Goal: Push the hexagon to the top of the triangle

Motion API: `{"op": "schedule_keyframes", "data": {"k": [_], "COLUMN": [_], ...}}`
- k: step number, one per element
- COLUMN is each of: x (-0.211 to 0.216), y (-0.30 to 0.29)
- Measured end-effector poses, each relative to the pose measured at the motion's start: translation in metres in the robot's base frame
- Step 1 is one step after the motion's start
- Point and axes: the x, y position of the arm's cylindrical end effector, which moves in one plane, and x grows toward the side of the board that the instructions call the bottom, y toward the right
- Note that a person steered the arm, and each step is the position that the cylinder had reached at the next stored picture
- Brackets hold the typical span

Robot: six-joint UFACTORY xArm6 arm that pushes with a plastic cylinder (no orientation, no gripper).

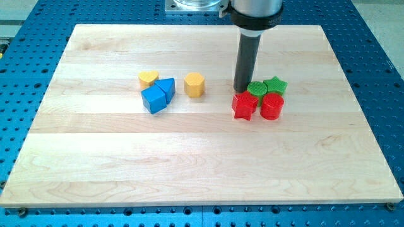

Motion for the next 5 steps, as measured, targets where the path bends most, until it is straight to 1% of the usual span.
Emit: {"op": "schedule_keyframes", "data": {"k": [1, 3, 4, 5], "x": [-0.071, 0.023, -0.002, -0.010], "y": [-0.044, -0.055, -0.085, -0.112]}}
